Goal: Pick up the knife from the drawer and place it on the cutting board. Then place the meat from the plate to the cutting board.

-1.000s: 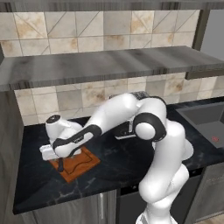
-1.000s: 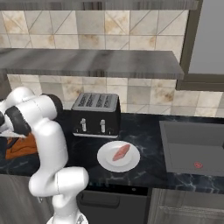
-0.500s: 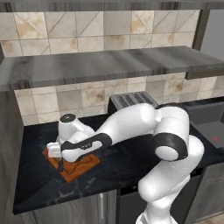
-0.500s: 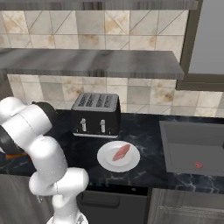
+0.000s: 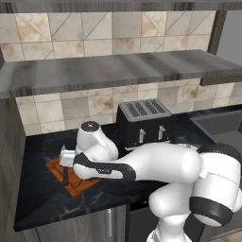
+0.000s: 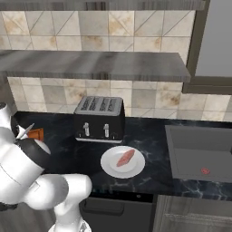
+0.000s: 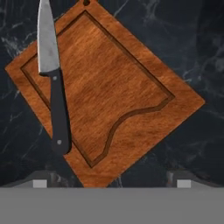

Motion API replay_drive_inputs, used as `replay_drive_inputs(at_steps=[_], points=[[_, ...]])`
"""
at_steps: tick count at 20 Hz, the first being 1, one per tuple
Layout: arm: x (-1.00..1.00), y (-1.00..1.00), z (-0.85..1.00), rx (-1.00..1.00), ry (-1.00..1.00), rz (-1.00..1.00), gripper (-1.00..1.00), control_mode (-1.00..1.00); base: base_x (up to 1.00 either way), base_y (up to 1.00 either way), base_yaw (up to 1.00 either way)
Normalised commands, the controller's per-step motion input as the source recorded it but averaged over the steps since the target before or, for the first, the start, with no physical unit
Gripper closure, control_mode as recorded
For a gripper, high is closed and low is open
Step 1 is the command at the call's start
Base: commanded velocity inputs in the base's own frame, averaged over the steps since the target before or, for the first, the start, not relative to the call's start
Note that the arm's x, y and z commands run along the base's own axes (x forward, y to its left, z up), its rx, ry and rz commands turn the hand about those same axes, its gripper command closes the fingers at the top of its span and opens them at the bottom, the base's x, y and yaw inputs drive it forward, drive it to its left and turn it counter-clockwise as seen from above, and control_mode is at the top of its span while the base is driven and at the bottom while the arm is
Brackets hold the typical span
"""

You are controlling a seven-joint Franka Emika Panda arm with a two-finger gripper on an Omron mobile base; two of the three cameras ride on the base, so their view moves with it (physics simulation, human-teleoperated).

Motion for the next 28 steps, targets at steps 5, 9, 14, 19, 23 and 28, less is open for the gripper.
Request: replay_drive_inputs(at_steps=[5,9,14,19,23,28], points=[[-0.43,-0.52,0.49,0.00,-0.04,-0.11,-1.00,-1.00,0.00,0.00,0.00],[-0.33,-0.48,0.53,0.00,0.00,-0.14,-1.00,-1.00,0.00,0.00,0.00],[-0.21,-0.65,0.37,0.00,0.00,-0.15,-1.00,-1.00,0.00,0.00,0.00],[-0.12,-0.77,0.28,0.00,0.00,-0.13,-1.00,-1.00,0.00,0.00,0.00],[-0.14,-0.73,0.19,0.00,0.01,-0.12,-1.00,-1.00,0.00,0.00,0.00],[-0.13,-0.65,0.19,0.00,0.03,-0.12,-1.00,-1.00,0.00,0.00,0.00]])
